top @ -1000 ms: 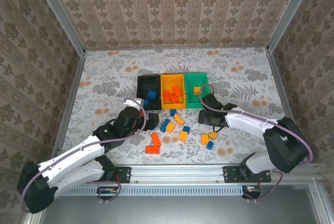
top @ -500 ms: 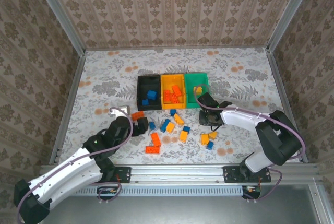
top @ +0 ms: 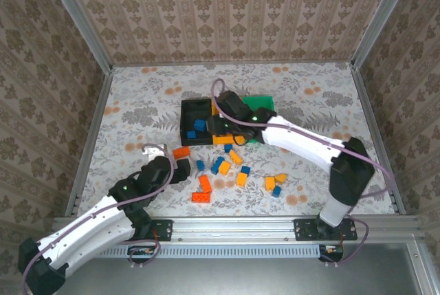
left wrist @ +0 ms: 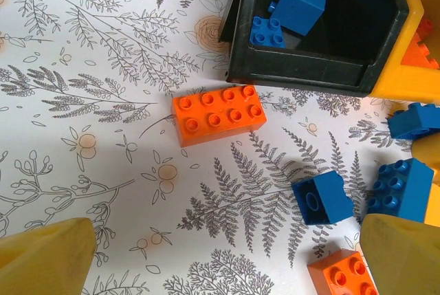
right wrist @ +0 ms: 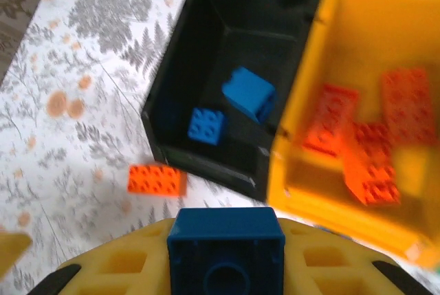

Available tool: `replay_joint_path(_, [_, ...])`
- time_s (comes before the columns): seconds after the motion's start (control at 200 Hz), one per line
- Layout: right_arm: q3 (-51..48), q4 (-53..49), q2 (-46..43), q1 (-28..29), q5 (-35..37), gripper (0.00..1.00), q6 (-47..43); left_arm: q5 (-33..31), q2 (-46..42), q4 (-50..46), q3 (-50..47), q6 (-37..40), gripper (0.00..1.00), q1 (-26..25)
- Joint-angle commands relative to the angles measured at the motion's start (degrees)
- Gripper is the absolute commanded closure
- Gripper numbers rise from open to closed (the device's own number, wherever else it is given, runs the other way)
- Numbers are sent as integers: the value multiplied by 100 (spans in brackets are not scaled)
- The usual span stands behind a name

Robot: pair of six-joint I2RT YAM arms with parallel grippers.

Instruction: Sort the legos into containers by color

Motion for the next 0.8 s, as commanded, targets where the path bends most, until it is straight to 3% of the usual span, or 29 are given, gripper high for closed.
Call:
replay_joint_path(0.0, [799, -280, 903, -29, -75, 71, -201, -58, -168, -290, -40, -153, 0, 52])
replay_joint_path(0.265, [2666, -561, 2555, -34, 48, 66, -220, 28, -416, -535, -49, -214, 0, 58])
replay_joint_path(0.435, [3257, -827, 2864, -32, 104, 42, -224, 77, -519, -654, -49, -201, 0, 62])
replay_joint_path(0.64, [2828, -658, 2270, -31, 150, 34, -167, 109, -528, -548, -40, -122, 0, 62])
replay_joint_path(0.795, [1491, -104, 1210, -33, 223, 34, -1, 214, -429, -229, 21, 76, 0, 79])
